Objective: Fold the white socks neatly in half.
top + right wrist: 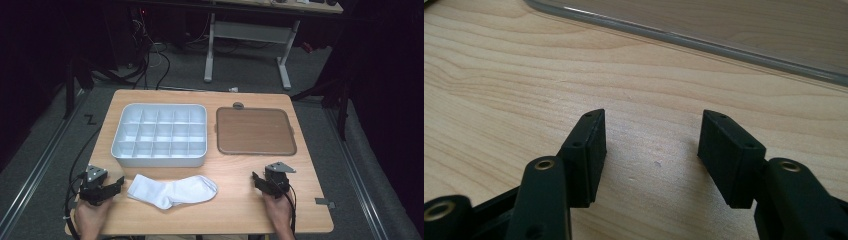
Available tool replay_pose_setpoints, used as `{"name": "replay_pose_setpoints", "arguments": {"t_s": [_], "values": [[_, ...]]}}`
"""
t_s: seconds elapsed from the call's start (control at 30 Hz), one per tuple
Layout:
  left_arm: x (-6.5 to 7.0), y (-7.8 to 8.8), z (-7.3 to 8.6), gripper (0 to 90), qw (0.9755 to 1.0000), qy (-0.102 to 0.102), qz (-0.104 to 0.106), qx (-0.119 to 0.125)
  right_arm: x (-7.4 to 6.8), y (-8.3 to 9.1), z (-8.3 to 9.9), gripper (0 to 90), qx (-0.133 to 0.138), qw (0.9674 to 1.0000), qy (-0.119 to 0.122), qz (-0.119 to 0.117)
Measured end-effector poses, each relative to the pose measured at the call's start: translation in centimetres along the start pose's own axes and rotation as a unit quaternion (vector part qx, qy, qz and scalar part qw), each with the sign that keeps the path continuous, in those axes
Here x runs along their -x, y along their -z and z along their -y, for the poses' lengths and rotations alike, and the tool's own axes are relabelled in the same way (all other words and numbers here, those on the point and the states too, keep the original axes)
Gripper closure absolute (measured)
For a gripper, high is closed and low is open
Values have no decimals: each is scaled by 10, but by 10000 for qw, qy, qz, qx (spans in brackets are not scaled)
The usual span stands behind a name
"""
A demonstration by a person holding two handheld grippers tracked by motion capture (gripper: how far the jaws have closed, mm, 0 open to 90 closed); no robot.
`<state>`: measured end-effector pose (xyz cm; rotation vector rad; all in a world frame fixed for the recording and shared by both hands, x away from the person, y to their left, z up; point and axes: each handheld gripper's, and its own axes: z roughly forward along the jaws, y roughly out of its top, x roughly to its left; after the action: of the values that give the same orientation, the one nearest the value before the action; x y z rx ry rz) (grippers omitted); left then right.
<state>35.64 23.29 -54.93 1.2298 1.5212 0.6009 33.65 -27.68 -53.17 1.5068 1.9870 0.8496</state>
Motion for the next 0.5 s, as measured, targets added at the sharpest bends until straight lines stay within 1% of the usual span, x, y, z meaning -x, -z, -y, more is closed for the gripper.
{"name": "replay_pose_setpoints", "arguments": {"t_s": [0.5], "values": [[0, 0, 0, 340, 10000, -1, -2, 4, 0, 0, 0, 427, -14, 10000, 22, -27]]}}
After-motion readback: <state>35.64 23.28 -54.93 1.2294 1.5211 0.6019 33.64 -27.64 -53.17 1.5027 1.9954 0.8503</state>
